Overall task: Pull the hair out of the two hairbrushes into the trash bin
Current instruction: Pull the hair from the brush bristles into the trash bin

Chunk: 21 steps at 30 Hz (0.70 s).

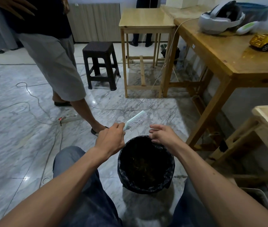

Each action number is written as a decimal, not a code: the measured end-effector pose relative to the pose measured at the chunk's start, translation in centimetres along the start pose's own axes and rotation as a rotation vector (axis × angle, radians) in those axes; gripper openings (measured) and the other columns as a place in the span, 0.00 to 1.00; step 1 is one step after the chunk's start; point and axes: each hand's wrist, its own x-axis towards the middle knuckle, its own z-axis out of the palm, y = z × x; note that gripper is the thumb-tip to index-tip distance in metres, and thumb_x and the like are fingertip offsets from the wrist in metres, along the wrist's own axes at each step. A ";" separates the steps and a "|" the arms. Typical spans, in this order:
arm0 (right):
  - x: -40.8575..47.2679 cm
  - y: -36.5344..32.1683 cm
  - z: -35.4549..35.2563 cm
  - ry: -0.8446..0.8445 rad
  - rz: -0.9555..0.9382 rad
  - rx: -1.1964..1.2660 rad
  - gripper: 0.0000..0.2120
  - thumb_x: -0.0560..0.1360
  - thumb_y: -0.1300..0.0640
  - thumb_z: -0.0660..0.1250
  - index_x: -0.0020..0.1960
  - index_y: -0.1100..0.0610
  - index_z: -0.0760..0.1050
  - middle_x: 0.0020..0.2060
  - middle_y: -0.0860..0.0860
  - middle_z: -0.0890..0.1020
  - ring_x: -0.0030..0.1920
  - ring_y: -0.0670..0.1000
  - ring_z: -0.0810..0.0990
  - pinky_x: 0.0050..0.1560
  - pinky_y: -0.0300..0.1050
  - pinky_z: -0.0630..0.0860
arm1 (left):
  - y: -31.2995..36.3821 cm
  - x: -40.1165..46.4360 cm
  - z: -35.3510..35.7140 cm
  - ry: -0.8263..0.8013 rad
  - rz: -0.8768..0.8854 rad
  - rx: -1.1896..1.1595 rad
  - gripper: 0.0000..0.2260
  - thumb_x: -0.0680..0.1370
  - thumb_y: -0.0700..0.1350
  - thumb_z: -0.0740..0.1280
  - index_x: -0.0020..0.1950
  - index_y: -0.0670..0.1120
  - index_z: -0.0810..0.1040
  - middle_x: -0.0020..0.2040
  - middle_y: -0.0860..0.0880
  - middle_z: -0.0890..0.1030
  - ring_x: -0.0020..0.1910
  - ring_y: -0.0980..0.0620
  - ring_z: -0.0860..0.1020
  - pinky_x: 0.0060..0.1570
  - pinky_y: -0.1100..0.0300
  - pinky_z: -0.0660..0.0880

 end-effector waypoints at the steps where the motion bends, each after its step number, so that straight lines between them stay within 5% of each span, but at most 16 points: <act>1: 0.1 -0.1 0.1 0.007 0.022 0.013 0.22 0.77 0.66 0.67 0.70 0.59 0.73 0.61 0.57 0.81 0.59 0.53 0.82 0.53 0.45 0.80 | 0.1 0.0 0.0 0.000 0.007 -0.008 0.13 0.83 0.49 0.56 0.65 0.47 0.71 0.58 0.46 0.79 0.46 0.38 0.80 0.40 0.48 0.74; 4: 0.2 -0.5 0.4 -0.031 0.086 0.091 0.22 0.77 0.47 0.73 0.66 0.55 0.75 0.60 0.56 0.82 0.57 0.53 0.84 0.53 0.48 0.82 | 0.6 0.0 -0.2 -0.004 0.027 -0.028 0.13 0.82 0.49 0.58 0.64 0.48 0.72 0.57 0.48 0.79 0.46 0.40 0.80 0.39 0.50 0.73; 6: 0.2 -0.6 0.6 -0.084 0.092 0.115 0.21 0.75 0.43 0.75 0.59 0.56 0.78 0.56 0.55 0.84 0.55 0.53 0.86 0.52 0.47 0.83 | 1.0 0.0 -0.4 -0.004 0.039 -0.042 0.11 0.81 0.50 0.60 0.61 0.48 0.73 0.55 0.49 0.80 0.44 0.42 0.80 0.37 0.52 0.70; 12: 0.2 0.5 1.0 0.061 -0.024 0.163 0.08 0.76 0.59 0.76 0.40 0.60 0.81 0.31 0.51 0.81 0.26 0.41 0.77 0.27 0.31 0.74 | 0.9 -0.4 -0.3 -0.024 0.085 -0.118 0.08 0.79 0.48 0.61 0.54 0.46 0.74 0.48 0.47 0.80 0.40 0.41 0.78 0.36 0.48 0.76; 21: -1.4 0.7 -1.6 0.202 -0.026 -0.089 0.13 0.78 0.60 0.72 0.35 0.61 0.81 0.30 0.53 0.81 0.29 0.47 0.76 0.29 0.35 0.74 | -0.9 -0.2 -0.1 -0.047 0.010 -0.048 0.09 0.78 0.50 0.60 0.52 0.47 0.75 0.49 0.46 0.82 0.42 0.39 0.80 0.39 0.48 0.77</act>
